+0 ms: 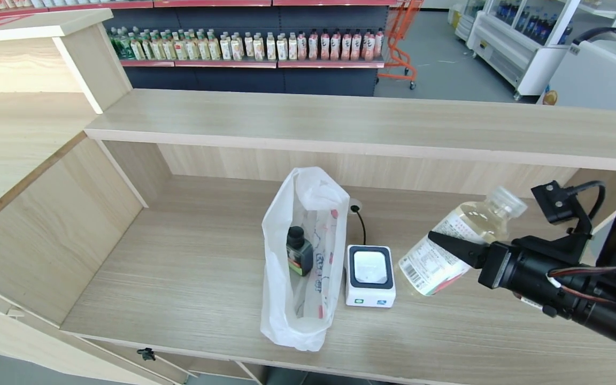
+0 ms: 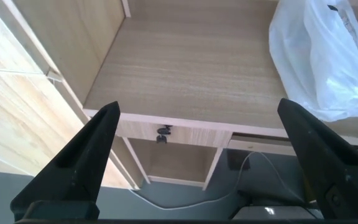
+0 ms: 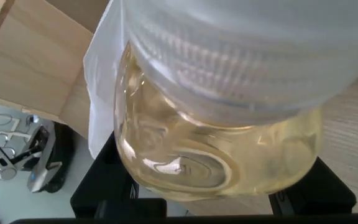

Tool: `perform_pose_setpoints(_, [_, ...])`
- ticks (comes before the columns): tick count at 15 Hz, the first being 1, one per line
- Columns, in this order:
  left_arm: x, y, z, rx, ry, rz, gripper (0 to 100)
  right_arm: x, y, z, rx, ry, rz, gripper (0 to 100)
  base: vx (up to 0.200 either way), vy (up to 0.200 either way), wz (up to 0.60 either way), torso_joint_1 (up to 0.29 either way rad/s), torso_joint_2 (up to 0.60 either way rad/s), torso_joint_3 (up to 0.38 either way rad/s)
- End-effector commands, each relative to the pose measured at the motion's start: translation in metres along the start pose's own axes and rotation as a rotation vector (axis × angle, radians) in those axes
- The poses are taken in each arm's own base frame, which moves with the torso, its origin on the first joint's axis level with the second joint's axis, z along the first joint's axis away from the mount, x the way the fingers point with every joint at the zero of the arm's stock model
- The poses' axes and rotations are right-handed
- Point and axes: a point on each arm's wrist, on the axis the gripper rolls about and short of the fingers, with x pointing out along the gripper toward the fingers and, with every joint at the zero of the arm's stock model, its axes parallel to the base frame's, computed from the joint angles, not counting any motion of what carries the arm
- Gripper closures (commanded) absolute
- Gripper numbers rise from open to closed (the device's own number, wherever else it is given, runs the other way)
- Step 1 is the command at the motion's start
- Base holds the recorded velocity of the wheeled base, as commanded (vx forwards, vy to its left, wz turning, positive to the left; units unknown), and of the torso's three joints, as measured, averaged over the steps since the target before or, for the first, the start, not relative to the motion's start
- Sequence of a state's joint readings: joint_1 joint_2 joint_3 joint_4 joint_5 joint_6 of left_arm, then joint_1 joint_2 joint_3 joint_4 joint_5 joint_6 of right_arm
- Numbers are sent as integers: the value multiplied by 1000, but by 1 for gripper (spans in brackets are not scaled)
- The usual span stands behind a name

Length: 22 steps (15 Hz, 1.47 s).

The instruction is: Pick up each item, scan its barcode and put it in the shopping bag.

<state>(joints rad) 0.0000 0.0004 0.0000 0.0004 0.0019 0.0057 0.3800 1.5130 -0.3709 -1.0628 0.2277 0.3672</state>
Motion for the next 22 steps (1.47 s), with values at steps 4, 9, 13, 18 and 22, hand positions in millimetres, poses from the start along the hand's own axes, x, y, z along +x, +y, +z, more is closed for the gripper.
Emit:
perform_pose_setpoints(4, [0, 0, 0, 0, -1, 0, 0, 10, 13, -16, 62, 114, 30, 100, 0, 50, 0, -5, -1, 2])
perform_pose_setpoints(9, [0, 0, 0, 0, -1, 0, 0, 42, 28, -29, 49, 189, 79, 100, 0, 0, 0, 0, 0, 0])
perform_pose_setpoints(13, [0, 0, 0, 0, -1, -2, 0, 83, 16, -57, -19, 247, 57, 100, 0, 0, 0, 0, 0, 0])
perform_pose_setpoints(18, [0, 0, 0, 0, -1, 0, 0, 126, 16, -85, -196, 246, 112, 100, 0, 0, 0, 0, 0, 0])
perform_pose_setpoints(22, [0, 0, 0, 0, -1, 1, 0, 144, 13, -92, -249, 229, 124, 100, 0, 0, 0, 0, 0, 0])
